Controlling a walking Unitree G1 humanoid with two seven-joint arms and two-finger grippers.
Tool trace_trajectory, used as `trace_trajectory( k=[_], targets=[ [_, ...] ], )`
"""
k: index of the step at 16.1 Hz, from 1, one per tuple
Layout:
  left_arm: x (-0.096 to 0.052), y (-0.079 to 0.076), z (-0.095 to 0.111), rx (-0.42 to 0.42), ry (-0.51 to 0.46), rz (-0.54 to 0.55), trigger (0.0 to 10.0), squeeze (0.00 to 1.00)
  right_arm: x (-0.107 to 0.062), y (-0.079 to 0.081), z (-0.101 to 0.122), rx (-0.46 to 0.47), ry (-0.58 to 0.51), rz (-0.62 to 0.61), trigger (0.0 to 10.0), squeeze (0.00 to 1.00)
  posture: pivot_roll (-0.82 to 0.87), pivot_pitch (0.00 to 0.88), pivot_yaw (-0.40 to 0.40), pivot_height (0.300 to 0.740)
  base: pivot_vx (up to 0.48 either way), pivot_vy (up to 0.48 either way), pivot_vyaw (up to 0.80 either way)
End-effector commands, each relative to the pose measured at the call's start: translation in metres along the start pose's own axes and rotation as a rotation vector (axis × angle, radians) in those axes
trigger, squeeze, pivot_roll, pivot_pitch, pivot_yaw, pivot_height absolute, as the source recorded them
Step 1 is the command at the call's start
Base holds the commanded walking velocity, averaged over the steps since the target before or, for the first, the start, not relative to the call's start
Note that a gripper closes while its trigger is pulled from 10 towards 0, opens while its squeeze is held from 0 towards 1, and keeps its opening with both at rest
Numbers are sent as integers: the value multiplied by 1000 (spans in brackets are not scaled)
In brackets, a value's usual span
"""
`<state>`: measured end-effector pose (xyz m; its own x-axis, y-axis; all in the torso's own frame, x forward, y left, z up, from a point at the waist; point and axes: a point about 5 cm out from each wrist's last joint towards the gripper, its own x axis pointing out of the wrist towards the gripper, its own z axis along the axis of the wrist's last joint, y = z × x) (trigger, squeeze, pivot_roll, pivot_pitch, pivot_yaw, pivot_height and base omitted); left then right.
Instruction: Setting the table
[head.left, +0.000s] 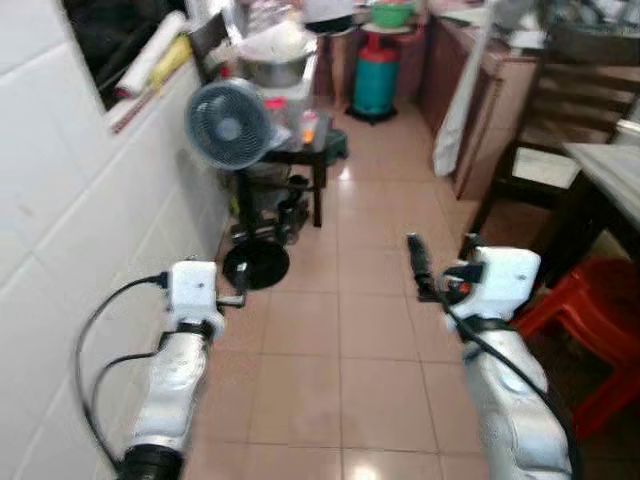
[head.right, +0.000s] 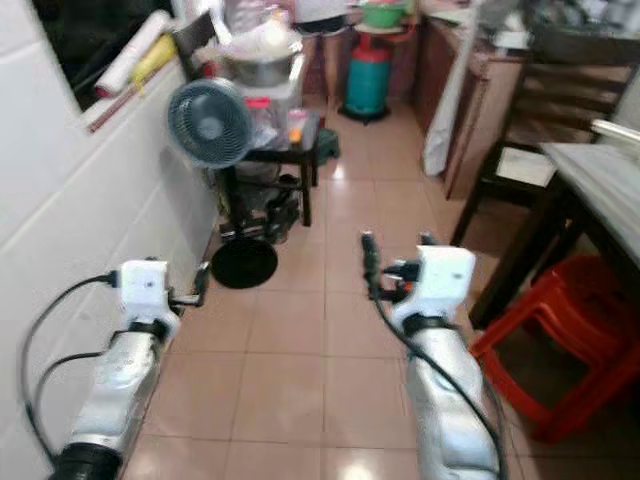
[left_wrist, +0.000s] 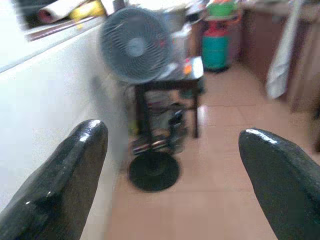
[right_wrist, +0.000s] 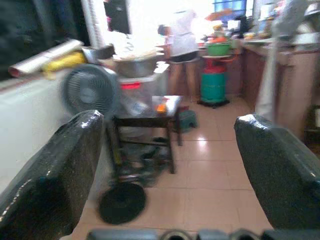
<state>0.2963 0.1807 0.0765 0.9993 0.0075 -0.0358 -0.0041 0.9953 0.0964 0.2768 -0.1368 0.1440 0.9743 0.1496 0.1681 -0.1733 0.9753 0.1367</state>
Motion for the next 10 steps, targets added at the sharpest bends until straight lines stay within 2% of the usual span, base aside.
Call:
trace_trajectory(
  k=[1, 6, 8, 10],
  targets=[
    [0, -1, -2, 0, 5, -9, 10000, 0, 1, -5, 1, -11, -2, -17, 10000, 0, 21, 0, 4, 740, 0, 480, 0],
    [-4, -1, -15, 15, 47, -18, 10000, 0, -1, -6, -13, 14, 57, -17, 10000, 0, 24, 0, 2, 740, 0, 480, 0],
    [-7, -2, -32, 29, 104, -35, 10000, 0, -8, -16, -37, 2, 148, -57, 10000, 0, 23, 0, -9, 740, 0, 480, 0],
    [-15, -5, -51, 23, 181, -68, 10000, 0, -16, -28, -60, -13, 233, -107, 10000, 0, 21, 0, -14, 740, 0, 0, 0]
  ],
)
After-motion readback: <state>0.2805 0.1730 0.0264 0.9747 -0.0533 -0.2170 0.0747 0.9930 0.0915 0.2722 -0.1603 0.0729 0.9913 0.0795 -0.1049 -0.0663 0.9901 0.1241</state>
